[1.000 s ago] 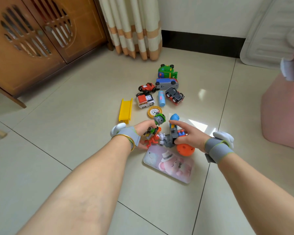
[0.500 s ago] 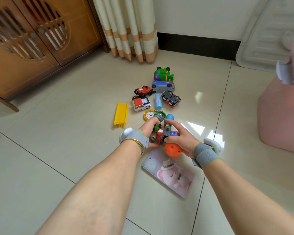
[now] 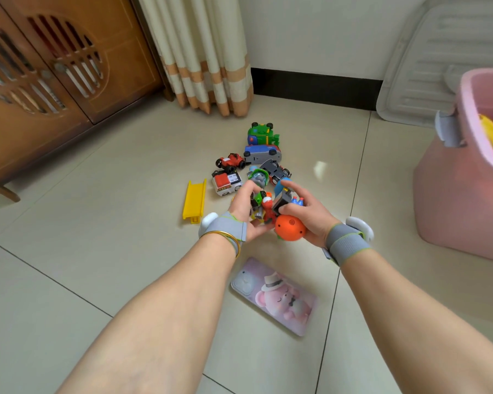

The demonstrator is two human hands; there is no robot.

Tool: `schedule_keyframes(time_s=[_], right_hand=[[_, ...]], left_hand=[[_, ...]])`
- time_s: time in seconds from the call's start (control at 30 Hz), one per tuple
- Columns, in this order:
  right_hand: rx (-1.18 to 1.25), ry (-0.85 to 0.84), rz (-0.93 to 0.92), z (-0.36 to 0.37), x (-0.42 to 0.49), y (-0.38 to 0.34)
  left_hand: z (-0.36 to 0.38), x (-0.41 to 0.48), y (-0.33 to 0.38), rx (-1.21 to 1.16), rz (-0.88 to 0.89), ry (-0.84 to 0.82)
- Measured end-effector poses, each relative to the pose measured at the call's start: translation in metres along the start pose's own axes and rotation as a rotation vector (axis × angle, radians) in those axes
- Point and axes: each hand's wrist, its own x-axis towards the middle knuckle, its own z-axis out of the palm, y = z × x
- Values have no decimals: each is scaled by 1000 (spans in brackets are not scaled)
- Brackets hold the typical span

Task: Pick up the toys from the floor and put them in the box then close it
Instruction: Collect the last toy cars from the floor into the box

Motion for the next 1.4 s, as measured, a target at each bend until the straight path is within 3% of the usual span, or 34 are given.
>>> schedule_keyframes(time_s=[0.2,0.43,0.6,0.7,0.83,0.93,1.1,1.23,1.3,1.4], right_hand=[[51,26,-168,-11,-16,-56],[-56,192,-470,-81,-66,-173],[-153,400,-502,-162,-122,-212],[-213,530,-462,-210,-143,-207],[-537,731,-393,-256,-151,-202],[-897,771,-315,-275,-142,-195],[-1048,830,-230,-302,-128,-204],[-1100,767,-128,-313,-107,-222],[-1246,680,-18,-320,-100,-224],[-1437,540,118,-336,-100,-224]], left_hand=[[34,-15,34,26,133,-169],[155,-61,78,49,295,-452],[250,-100,57,68,240,-645],[293,-104,27,189,242,-658],[343,-79,-11,294,352,-576],[362,-45,-28,575,469,-394],[357,-49,-28,952,695,-358],[370,-41,-19,1380,742,-172],[371,-39,-20,1581,803,-55],[379,-38,-27,1754,990,-81]])
